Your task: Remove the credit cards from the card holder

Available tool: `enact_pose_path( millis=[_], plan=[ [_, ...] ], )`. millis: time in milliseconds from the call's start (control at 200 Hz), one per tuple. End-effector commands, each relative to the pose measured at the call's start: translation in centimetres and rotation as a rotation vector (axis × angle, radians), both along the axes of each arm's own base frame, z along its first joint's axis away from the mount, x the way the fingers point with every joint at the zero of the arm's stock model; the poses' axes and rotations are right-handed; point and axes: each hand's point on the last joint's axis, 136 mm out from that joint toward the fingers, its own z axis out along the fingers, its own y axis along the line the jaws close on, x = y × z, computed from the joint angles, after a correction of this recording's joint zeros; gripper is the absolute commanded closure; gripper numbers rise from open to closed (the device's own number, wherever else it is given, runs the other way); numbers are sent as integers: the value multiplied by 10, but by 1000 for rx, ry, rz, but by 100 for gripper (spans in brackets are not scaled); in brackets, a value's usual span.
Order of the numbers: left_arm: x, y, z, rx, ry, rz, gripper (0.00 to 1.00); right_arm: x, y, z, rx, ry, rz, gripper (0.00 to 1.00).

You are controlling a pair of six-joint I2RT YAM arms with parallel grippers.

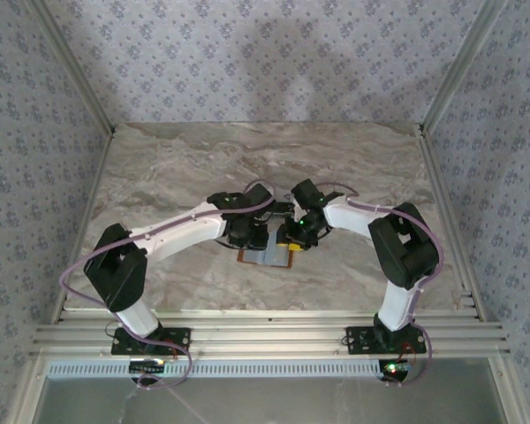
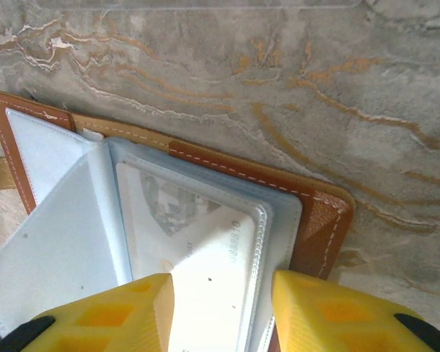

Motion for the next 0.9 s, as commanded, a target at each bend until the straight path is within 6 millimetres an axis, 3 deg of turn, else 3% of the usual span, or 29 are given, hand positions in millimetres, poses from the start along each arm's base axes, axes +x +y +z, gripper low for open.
enact_pose_path(
  millis=[0, 330, 370, 610, 894],
  plan=[
    [7, 10, 14, 17, -38, 22, 82, -9, -13, 1, -81, 23, 0, 56],
    [12, 51, 24, 9, -72, 112, 81, -12, -10, 25, -167, -25, 63, 53],
    [12, 55, 24, 9, -72, 119, 81, -5, -4, 35, -156, -49, 69, 53],
    [10, 71, 24, 10, -73, 143, 82, -2, 19, 40, -144, -60, 105, 53],
    [9, 84, 29, -10, -86, 172, 81, 7, 60, 30, -76, -45, 149, 55]
  ],
)
